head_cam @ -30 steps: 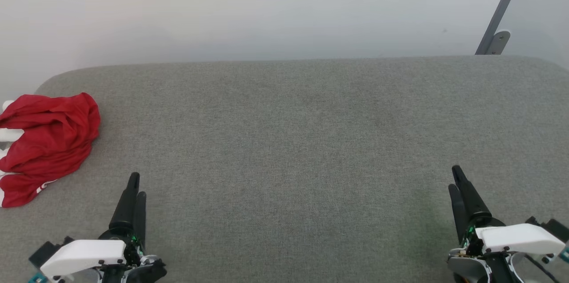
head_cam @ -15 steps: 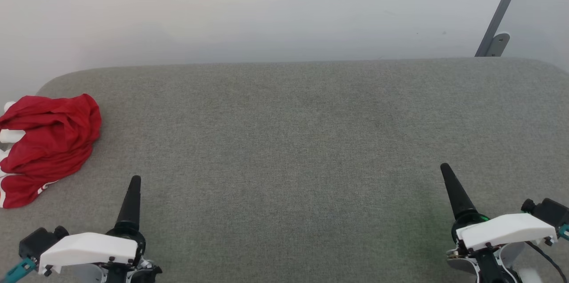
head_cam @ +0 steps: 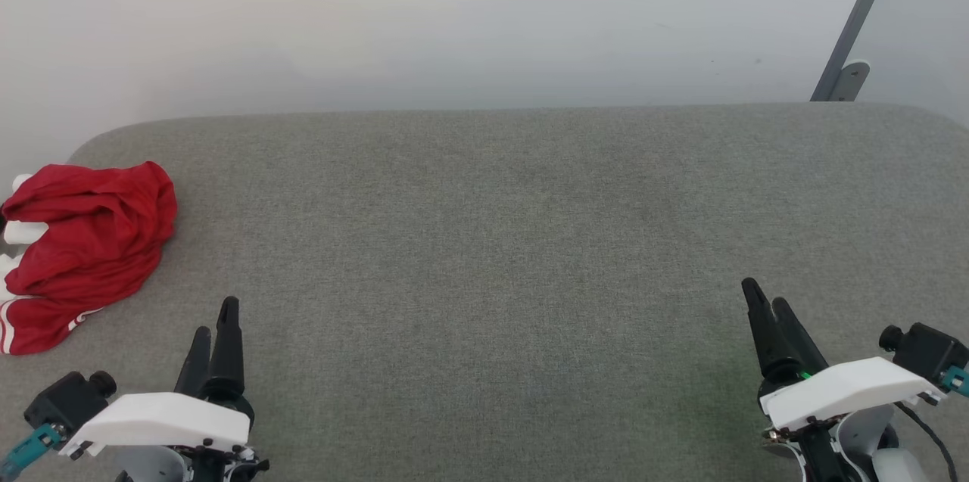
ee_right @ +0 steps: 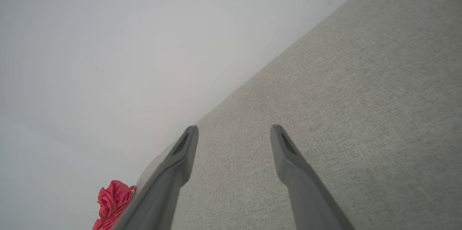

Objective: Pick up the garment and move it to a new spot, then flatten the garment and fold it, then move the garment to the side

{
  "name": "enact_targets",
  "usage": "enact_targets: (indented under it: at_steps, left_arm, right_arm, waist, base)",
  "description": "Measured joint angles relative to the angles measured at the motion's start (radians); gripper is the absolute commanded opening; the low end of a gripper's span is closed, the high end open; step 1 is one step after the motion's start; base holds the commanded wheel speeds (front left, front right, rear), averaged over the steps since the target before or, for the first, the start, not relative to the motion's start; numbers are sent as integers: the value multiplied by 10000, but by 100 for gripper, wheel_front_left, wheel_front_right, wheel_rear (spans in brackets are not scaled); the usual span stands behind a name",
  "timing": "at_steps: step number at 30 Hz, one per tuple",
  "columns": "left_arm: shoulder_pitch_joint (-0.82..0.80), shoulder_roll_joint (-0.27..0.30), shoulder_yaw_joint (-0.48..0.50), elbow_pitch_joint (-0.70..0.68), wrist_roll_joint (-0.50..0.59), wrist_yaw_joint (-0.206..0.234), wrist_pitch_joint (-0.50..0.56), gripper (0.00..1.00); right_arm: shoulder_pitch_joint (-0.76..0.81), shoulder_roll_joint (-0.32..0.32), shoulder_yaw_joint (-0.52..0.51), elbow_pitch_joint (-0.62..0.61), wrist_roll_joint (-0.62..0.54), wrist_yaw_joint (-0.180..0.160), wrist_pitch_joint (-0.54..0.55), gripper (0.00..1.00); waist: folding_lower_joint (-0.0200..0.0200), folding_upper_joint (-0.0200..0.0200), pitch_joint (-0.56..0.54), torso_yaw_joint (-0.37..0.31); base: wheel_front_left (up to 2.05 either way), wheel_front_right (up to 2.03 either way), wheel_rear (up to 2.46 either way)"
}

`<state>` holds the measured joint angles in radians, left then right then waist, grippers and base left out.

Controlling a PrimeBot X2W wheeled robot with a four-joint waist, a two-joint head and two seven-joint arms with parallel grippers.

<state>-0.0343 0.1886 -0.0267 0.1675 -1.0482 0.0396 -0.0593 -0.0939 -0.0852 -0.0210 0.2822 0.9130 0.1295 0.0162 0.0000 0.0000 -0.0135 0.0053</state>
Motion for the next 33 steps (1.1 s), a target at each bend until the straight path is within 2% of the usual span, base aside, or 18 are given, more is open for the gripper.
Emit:
enact_targets:
  at_steps: [16,33]
  left_arm:
    - [196,-6,19,-102,1770,-397,-493,100]
    - [389,-8,-12,-362,3733,-617,-997,100]
  right_arm:
    - [12,10,144,-163,-1923,0,-345,100]
    - [12,4,217,-230,-3885,2,-625,100]
  waist:
    - [0,0,-41,22]
    - [0,0,-80,25]
  base:
    - [0,0,0]
    - [0,0,0]
